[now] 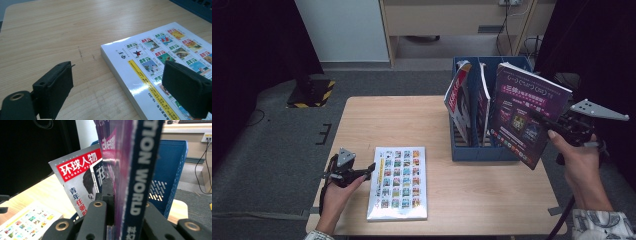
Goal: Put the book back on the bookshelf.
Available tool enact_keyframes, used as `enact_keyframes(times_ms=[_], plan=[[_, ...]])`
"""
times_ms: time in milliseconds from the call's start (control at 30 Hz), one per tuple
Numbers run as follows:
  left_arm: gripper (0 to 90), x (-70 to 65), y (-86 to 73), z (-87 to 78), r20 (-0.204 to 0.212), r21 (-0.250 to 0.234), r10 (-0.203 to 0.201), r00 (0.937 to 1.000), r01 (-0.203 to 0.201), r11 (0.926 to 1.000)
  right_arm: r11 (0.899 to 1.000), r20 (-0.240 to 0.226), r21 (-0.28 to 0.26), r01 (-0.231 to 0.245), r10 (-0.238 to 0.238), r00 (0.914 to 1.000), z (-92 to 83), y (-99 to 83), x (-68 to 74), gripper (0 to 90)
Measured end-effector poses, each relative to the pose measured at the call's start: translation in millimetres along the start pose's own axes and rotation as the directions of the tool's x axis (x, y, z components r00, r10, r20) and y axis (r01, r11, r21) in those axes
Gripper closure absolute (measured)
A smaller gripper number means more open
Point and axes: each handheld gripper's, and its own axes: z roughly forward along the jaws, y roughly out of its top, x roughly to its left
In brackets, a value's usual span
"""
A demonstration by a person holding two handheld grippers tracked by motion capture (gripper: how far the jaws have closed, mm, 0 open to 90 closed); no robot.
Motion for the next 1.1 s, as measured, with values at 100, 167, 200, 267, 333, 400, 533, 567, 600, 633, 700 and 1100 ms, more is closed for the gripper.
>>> enact_keyframes(times_ms=[100, 167, 200, 267, 333, 400, 533, 567, 600, 633, 700, 1100], plan=[[9.5, -0.5, 0.1, -0.1, 0.000, -0.001, -0.002, 1.0000, 0.002, 1.0000, 1.000, 0.018, 0.004, 0.007, -0.007, 0.9998, 2.9, 1.6, -0.2, 84.5], [9.5, -0.3, 0.1, 0.2, 0.000, -0.001, 0.001, 1.0000, -0.001, 1.0000, 1.000, 0.030, 0.004, 0.007, -0.007, 0.9995, 5.9, 2.1, -1.5, 84.5], [9.6, -0.3, 0.1, 0.3, 0.000, -0.001, 0.001, 1.0000, -0.001, 1.0000, 1.000, 0.034, 0.004, 0.002, -0.002, 0.9994, 7.7, 2.3, -2.0, 84.5], [9.5, -0.5, 0.0, 0.3, 0.000, 0.001, -0.001, 1.0000, 0.001, 1.0000, 1.000, 0.044, 0.001, -0.004, 0.004, 0.9990, 12.2, 2.7, -2.9, 84.4], [9.5, -0.7, 0.1, 0.3, 0.001, 0.001, 0.000, 1.0000, 0.000, 1.0000, 1.000, 0.050, 0.001, -0.008, 0.008, 0.9987, 17.2, 3.6, -3.4, 84.5], [9.6, -0.6, 0.1, 0.4, 0.001, 0.001, 0.000, 1.0000, 0.000, 1.0000, 1.000, 0.059, 0.003, -0.006, 0.006, 0.9982, 22.7, 5.2, -3.4, 84.5], [9.6, -0.4, 0.2, 0.8, 0.002, 0.001, 0.000, 1.0000, 0.000, 1.0000, 1.000, 0.075, 0.005, -0.009, 0.008, 0.9972, 30.7, 7.9, -3.3, 84.5], [9.6, -0.5, 0.2, 0.8, 0.001, 0.001, 0.001, 1.0000, -0.001, 1.0000, 1.000, 0.078, 0.003, -0.013, 0.013, 0.9968, 32.6, 8.6, -4.0, 84.5], [9.6, -0.6, 0.2, 1.0, 0.002, 0.002, 0.001, 1.0000, -0.001, 1.0000, 1.000, 0.083, 0.002, -0.018, 0.018, 0.9964, 34.2, 9.2, -4.6, 84.5], [9.6, -0.9, 0.2, 1.1, 0.003, 0.002, 0.002, 1.0000, -0.002, 1.0000, 1.000, 0.090, -0.001, -0.021, 0.021, 0.9958, 36.0, 9.8, -5.0, 84.5], [9.6, -1.2, 0.2, 1.2, 0.004, 0.002, 0.004, 1.0000, -0.004, 1.0000, 1.000, 0.099, 0.001, -0.026, 0.026, 0.9948, 39.4, 10.6, -5.8, 84.5], [9.6, -1.3, 0.2, 1.4, 0.005, 0.002, 0.003, 1.0000, -0.003, 1.0000, 0.999, 0.126, 0.017, -0.047, 0.044, 0.9910, 60.2, 10.8, -8.5, 84.5]])
